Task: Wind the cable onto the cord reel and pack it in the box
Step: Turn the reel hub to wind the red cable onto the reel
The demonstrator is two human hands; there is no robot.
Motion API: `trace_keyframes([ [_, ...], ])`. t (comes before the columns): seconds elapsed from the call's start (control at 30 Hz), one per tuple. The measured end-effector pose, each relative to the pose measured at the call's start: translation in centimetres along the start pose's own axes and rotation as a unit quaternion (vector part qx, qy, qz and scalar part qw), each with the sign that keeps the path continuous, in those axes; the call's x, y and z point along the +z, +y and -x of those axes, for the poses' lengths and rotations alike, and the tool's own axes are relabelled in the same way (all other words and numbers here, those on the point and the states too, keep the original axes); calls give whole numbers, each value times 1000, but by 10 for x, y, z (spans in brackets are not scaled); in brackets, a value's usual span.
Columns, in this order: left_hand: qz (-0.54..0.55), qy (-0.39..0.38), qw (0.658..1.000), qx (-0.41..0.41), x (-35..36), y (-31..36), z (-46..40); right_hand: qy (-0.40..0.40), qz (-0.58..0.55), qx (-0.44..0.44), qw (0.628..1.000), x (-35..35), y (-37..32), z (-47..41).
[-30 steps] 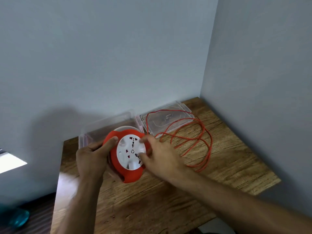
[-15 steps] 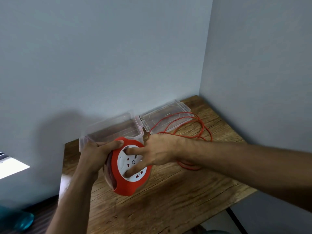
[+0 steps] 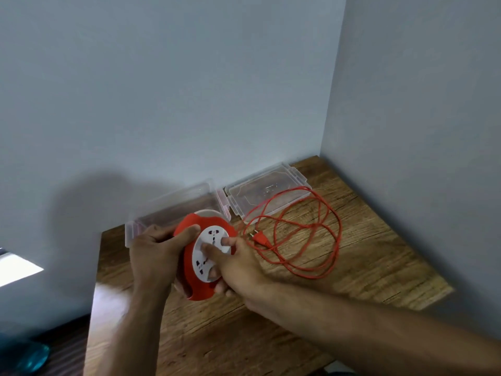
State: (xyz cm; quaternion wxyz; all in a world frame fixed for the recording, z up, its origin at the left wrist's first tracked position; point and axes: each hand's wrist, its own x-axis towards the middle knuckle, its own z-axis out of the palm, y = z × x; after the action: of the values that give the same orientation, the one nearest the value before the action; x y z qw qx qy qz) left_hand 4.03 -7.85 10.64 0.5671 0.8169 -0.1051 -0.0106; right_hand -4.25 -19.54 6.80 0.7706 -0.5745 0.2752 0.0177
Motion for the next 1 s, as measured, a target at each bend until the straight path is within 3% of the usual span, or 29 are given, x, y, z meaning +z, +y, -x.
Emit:
trace_keyframes([
  [0.1, -26, 8, 1000, -4, 3, -5, -4, -22, -49, 62, 997, 0, -4, -1],
  [0.17, -26, 13, 999, -17, 4, -7, -6, -25, 28, 35, 999, -6, -9, -4],
  [0.23, -2, 18, 999, -31, 3, -9, -8, 29, 183, -75, 980, -15, -15, -7],
  [0.27, 14, 20, 999, -41, 1, -9, -9, 69, 291, -175, 938, -22, -17, -10],
  [0.3, 30, 19, 998, -53, -1, -10, -10, 88, 404, -295, 861, -31, -19, -14],
  [0.33, 46, 13, 997, -65, -2, -9, -12, 61, 503, -404, 762, -40, -22, -17],
  [0.4, 62, -11, 994, -86, -7, -5, -16, -88, 651, -522, 544, -53, -33, -24],
  [0.43, 63, -24, 994, -91, -9, -4, -18, -151, 686, -540, 463, -59, -39, -26],
  [0.47, 62, -38, 993, -92, -11, -1, -21, -185, 699, -550, 418, -62, -45, -28],
  [0.57, 50, -86, 990, -95, -15, 3, -27, -206, 716, -580, 330, -61, -59, -33],
  [0.73, 43, -141, 984, -102, -13, 10, -27, -208, 745, -580, 254, -54, -69, -29],
  [0.77, 43, -135, 985, -96, -11, 10, -27, -193, 751, -575, 261, -54, -66, -28],
  [0.8, 48, -125, 986, -95, -11, 11, -26, -182, 754, -554, 303, -53, -63, -26],
  [0.87, 63, -99, 989, -87, -9, 11, -23, -150, 724, -494, 458, -51, -54, -22],
  [0.9, 66, -85, 991, -80, -9, 10, -22, -112, 694, -489, 516, -49, -49, -23],
  [0.93, 70, -72, 992, -73, -7, 10, -20, -58, 662, -485, 569, -47, -41, -23],
  [1.0, 87, -41, 994, -47, -3, 9, -17, 55, 538, -425, 726, -36, -25, -19],
])
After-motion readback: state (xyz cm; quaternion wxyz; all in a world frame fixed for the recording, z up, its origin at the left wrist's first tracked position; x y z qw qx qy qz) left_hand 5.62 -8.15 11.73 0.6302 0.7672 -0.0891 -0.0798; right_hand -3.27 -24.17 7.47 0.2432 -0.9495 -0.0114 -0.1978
